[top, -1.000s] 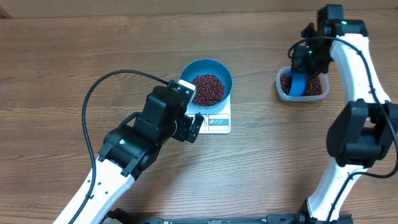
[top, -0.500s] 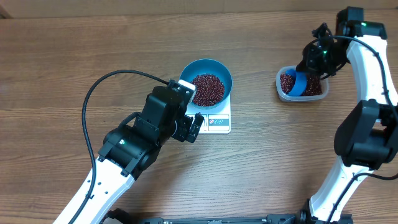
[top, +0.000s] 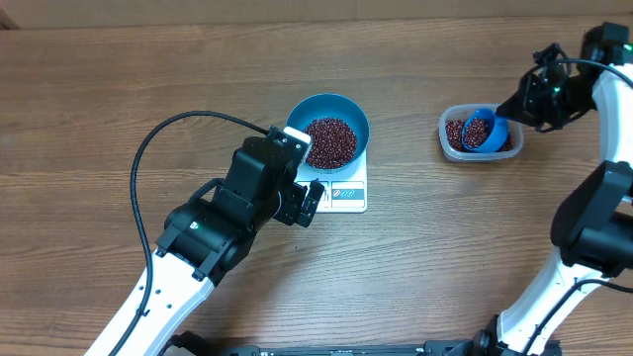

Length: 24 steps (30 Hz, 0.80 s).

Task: Scoop item into bowl and weigh 150g on scale
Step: 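Lower the blue scoop into the red beans with the right gripper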

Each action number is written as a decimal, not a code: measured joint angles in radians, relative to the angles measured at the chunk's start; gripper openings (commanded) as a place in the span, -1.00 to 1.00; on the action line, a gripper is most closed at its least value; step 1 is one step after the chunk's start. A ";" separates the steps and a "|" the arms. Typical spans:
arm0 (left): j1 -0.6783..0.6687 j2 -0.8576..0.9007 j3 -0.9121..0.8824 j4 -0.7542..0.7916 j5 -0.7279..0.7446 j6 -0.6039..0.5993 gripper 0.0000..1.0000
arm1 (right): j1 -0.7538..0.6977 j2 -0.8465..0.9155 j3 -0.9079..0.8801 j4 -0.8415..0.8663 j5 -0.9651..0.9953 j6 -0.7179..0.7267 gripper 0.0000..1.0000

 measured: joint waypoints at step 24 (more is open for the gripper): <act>0.000 0.000 0.000 0.000 0.000 0.000 1.00 | -0.089 -0.005 0.042 -0.087 -0.220 -0.086 -0.93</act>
